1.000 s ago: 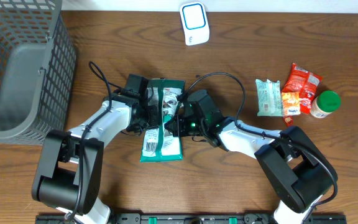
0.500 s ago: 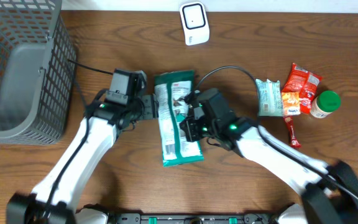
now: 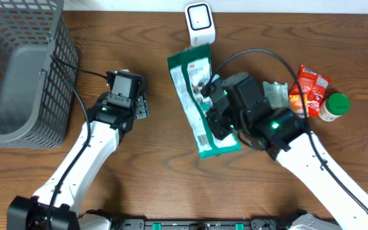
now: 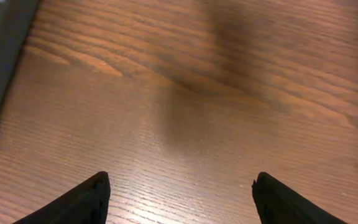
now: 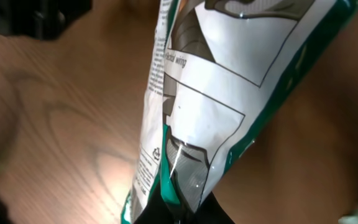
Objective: Scan the item barcode
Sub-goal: 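Lift the gloves pack with the right gripper toward the white scanner, then hold the gloves pack under the white scanner with the right gripper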
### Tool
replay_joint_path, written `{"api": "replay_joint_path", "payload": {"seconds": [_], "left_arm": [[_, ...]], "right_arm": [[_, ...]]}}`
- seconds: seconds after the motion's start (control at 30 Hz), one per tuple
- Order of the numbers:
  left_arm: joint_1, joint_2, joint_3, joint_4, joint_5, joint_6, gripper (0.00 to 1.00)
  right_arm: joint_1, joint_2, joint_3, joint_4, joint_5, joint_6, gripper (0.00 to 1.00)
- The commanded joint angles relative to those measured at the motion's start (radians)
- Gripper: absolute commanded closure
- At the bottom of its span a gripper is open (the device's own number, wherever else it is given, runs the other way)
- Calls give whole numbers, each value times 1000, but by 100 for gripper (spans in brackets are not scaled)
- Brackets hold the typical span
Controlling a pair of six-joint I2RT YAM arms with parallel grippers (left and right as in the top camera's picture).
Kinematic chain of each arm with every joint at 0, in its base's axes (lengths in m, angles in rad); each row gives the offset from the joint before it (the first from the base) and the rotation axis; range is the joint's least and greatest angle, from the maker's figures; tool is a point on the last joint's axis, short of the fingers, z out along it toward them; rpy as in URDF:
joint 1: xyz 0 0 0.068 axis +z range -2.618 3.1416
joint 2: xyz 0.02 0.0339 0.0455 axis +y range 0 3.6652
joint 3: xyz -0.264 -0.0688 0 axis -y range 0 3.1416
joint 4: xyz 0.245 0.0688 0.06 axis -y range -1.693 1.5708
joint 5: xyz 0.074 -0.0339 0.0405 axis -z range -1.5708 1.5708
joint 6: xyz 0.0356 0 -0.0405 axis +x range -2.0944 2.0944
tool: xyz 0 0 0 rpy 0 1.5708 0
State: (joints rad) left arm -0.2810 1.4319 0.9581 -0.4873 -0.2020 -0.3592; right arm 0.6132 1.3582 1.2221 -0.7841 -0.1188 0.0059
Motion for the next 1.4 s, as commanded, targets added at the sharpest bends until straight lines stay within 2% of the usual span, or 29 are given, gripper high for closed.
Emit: {"api": "replay_joint_path", "payload": {"seconds": [0.0,0.1,0.2,0.5,0.6,0.7,0.83,0.87,1.17,1.33,1.37], "left_arm": [[16,23,-5,-1,-35,-21,23],[33,27,-5,-3,-29,-53,21],[58,27,-5,-1,39,-59,19],[171,38,-5,-2,279,-57,18],[193,67,-5,-2,300,-54,18],[204,102,-5,9,300,-54,18],[204,159,-5,52,300,-55,18],[204,178,-5,62,300,-54,18],[204,188,-5,72,300,-54,18],[204,188,-5,80,300,-54,18],[204,188,-5,82,300,-54,18]], "right_arm": [[-4,6,100,-35,120,-167,99],[-4,24,162,-48,196,-228,99],[-7,64,251,-99,202,-289,99],[-3,373,792,-394,329,-459,99],[7,448,872,-419,381,-576,99],[14,493,874,-402,431,-695,99],[16,579,873,-309,497,-907,99],[16,625,873,-232,511,-1027,99],[-2,817,873,158,515,-1467,99],[-25,916,873,430,522,-1520,99],[-33,954,873,548,522,-1522,99]]}}
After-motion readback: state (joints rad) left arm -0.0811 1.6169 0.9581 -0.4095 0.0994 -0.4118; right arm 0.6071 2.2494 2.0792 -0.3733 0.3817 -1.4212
